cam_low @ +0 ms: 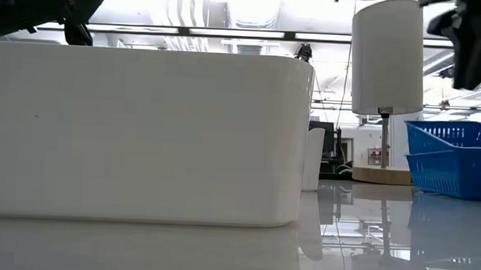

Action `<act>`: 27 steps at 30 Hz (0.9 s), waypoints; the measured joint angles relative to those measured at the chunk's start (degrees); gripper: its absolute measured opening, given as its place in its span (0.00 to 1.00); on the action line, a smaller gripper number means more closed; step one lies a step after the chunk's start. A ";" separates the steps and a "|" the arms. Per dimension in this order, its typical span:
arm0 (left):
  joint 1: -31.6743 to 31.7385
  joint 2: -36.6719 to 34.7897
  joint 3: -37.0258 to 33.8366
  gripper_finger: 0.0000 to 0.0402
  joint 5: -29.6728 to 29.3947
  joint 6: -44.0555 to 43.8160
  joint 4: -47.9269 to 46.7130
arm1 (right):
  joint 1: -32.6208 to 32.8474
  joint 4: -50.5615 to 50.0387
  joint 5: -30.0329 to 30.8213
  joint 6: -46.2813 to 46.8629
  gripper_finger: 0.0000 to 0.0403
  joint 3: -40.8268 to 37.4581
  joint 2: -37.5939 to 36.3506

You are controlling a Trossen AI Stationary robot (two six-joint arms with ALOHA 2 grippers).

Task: Stack baskets by color
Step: Stack the middle blue bin on the bottom blue bin

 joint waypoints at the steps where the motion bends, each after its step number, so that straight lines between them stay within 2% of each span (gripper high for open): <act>1: 0.00 0.00 0.00 0.07 0.00 0.00 -0.01 | -0.47 -0.69 1.90 0.15 0.23 0.11 -0.33; 5: 0.00 0.00 0.00 0.07 0.00 0.01 0.00 | -4.73 -4.42 8.71 1.98 0.11 -1.27 -2.53; 8: 0.00 0.00 0.00 0.07 0.00 0.00 0.00 | -9.51 -4.02 10.67 1.47 0.04 -3.64 -4.92; 17: 0.00 -0.11 0.00 0.07 0.00 0.01 0.00 | -22.67 2.76 10.46 -4.58 0.02 -13.18 -13.23; 23: 0.00 -0.06 0.02 0.07 -0.04 0.90 0.00 | -25.98 10.44 10.33 -5.07 0.02 -18.17 -15.73; 27: 0.00 -0.24 0.00 0.07 -0.09 2.48 0.02 | -26.72 11.65 10.12 -5.41 0.02 -19.90 -15.26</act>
